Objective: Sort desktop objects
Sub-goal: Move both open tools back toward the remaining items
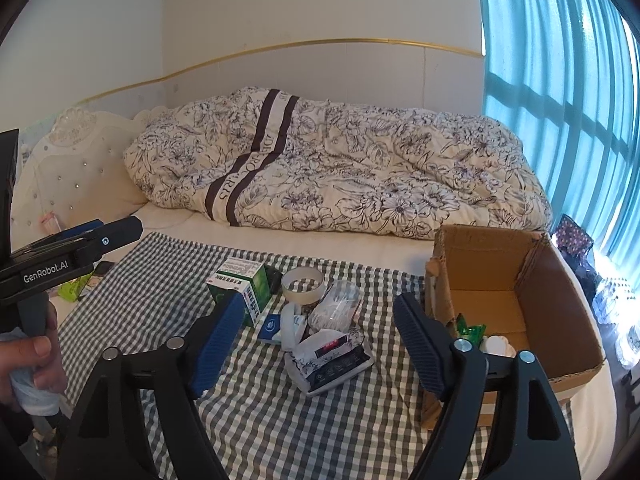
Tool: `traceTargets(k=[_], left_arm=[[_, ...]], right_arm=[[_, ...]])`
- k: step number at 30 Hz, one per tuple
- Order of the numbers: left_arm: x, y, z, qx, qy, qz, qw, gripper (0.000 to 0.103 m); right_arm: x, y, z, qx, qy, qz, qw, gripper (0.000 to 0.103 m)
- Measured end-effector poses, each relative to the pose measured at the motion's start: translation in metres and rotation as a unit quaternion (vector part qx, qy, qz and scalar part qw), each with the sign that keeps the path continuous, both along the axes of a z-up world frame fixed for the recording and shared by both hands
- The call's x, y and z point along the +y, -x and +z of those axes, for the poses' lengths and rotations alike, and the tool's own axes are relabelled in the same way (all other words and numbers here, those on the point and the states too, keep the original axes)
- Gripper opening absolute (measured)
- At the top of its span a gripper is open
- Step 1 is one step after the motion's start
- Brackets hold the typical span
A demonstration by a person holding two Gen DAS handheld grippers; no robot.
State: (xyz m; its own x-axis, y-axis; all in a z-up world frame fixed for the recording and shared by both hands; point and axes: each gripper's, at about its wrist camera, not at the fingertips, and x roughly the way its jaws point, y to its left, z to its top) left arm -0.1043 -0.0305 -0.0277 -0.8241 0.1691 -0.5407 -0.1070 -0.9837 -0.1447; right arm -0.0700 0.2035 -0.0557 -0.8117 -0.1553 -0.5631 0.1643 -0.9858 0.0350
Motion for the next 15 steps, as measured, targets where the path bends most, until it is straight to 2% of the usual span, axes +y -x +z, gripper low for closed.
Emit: traceTargets(k=[10, 15], left_arm=[[-0.01, 0.028, -0.032, -0.032, -0.002, 0.011, 0.9994, 0.096], [-0.012, 0.039, -0.053, -0.049, -0.002, 0.012, 0.9987, 0.097]], right_arm=[[-0.007, 0.026, -0.035, -0.035, -0.004, 0.009, 0.999, 0.084], [-0.006, 0.039, -0.063, -0.065, 0.0, 0.01, 0.998, 0.086]])
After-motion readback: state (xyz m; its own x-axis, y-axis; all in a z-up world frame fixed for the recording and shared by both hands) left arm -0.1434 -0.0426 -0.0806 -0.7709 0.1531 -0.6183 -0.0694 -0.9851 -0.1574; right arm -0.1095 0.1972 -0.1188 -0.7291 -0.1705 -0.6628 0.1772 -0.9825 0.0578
